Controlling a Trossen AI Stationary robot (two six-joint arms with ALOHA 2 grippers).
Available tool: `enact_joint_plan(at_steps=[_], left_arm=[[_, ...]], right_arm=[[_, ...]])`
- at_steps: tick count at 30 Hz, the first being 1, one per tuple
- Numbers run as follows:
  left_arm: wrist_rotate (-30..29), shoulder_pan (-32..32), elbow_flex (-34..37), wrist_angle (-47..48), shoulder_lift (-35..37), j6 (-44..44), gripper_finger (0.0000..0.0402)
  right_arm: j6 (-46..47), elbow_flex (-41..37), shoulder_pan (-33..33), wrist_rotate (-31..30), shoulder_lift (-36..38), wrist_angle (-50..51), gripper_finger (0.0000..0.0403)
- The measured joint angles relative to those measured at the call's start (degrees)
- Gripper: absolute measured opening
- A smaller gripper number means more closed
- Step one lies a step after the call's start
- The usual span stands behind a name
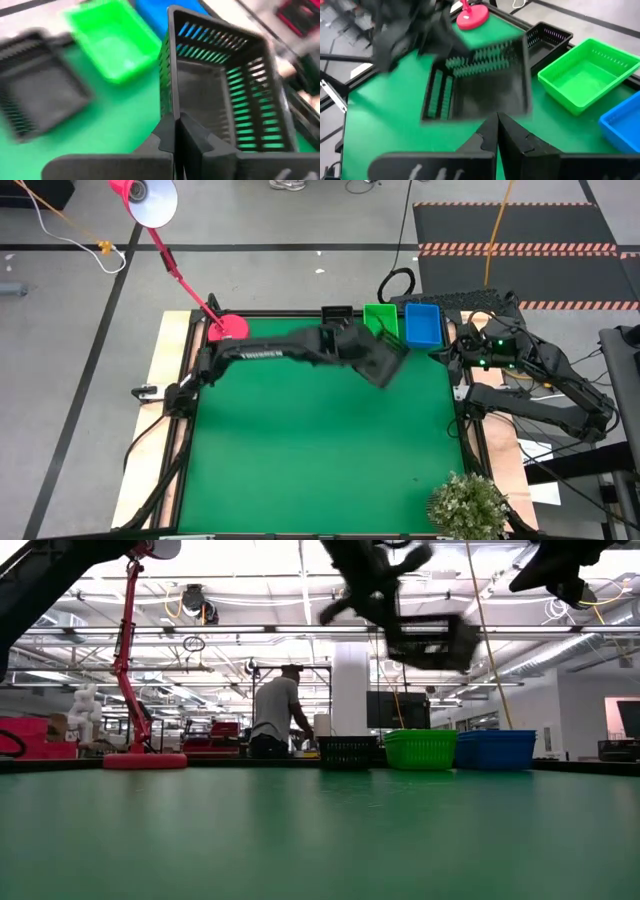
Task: Stack baskets by color
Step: Stack the black bin on the stacked black bin
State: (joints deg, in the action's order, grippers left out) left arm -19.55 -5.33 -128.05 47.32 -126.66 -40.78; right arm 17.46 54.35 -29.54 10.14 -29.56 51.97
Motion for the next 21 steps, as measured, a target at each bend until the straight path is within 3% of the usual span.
enact_joint_plan(at_steps=[5, 12, 21], left_arm=[[-3.76, -5.58, 0.0, 3.38, 3.37, -4.1, 0.0006], [-4.42, -12.35, 0.0, 7.11, 4.38, -9.09, 0.0006], [-4.33, -15.77, 0.0, 9.22, 4.38, -8.31, 0.0006]], right_arm=[[1.6, 0.0, 0.0, -2.91, -0.07, -1.03, 0.0], [1.32, -0.02, 0.0, -2.88, -0.11, -1.1, 0.0], [-0.21, -0.02, 0.0, -4.41, -0.11, -1.45, 0.0]])
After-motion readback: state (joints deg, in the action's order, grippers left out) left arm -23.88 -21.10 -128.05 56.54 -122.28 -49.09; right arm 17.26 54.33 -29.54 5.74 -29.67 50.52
